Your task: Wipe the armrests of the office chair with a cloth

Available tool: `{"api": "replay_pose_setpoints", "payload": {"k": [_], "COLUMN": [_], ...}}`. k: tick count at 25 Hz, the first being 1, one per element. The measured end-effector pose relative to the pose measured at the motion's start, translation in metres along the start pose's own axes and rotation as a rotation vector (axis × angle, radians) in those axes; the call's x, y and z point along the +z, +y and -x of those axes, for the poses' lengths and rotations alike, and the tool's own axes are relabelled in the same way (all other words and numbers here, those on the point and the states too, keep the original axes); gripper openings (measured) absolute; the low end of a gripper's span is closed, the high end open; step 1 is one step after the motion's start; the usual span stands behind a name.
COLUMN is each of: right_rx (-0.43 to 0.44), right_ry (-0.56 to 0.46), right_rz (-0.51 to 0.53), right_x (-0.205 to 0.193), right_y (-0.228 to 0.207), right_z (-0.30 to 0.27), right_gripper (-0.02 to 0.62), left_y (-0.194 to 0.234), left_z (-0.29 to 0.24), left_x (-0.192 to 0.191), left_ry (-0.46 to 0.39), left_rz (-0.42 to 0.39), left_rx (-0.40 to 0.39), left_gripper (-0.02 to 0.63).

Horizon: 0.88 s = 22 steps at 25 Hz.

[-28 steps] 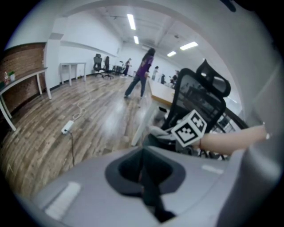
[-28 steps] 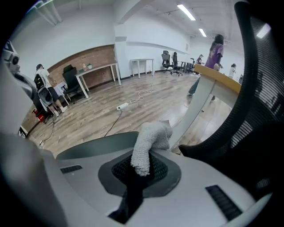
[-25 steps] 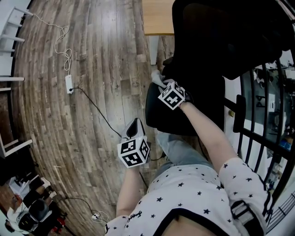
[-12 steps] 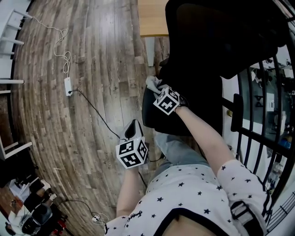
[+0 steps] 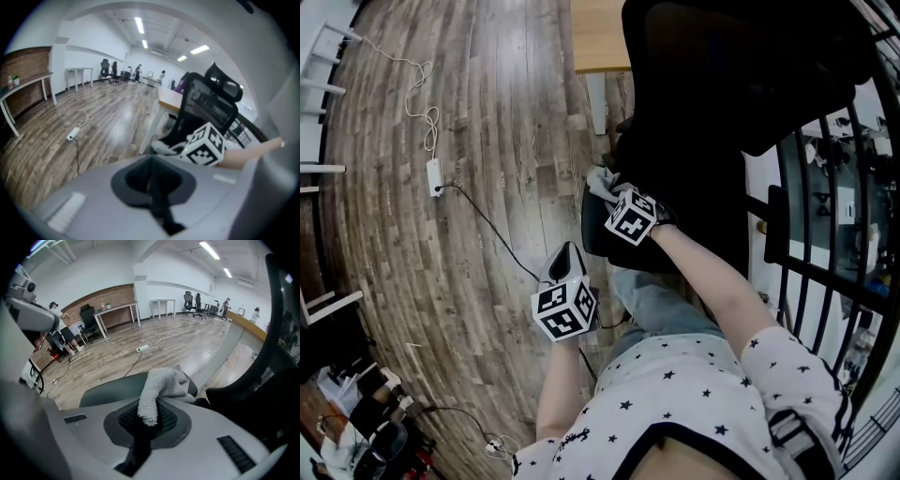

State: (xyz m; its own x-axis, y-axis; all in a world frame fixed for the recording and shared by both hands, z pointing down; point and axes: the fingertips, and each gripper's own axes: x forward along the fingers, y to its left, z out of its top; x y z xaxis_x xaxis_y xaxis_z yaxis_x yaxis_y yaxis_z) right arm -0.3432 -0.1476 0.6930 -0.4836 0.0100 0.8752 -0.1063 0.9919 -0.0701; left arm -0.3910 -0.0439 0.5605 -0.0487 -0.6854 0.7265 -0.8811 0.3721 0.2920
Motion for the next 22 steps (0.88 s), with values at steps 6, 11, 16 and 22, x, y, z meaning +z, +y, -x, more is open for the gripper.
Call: {"api": "replay_pose_setpoints", "payload": {"k": [6,11,16,22], "right_rx": [0.023,0.039,0.059,0.068], "right_ry": [0.004,0.007,0.012,0.016], "right_rz": [0.027,0.039,0.051,0.072], "right_x": [-0.004,-0.008,-0.012,-0.017], "right_y": [0.018,0.037,0.055,0.072], "right_z": [0.001,0.003,0.004,0.003], "right_gripper": [0.026,0.026,0.026,0.026], "left_y": [-0.002,-0.003,-0.006,-0.007], "left_z": [0.006,0.016,0.024,0.032], "left_x": [-0.005,-0.015,-0.023,-0.033], "left_ry": [-0.004,-0.004,-0.003,-0.006], "left_rz": [0.005,0.010,0.009,0.007], "left_rx": [0.005,0.004,0.006,0.006], "left_gripper": [0.003,0.003,0.003,0.003]}}
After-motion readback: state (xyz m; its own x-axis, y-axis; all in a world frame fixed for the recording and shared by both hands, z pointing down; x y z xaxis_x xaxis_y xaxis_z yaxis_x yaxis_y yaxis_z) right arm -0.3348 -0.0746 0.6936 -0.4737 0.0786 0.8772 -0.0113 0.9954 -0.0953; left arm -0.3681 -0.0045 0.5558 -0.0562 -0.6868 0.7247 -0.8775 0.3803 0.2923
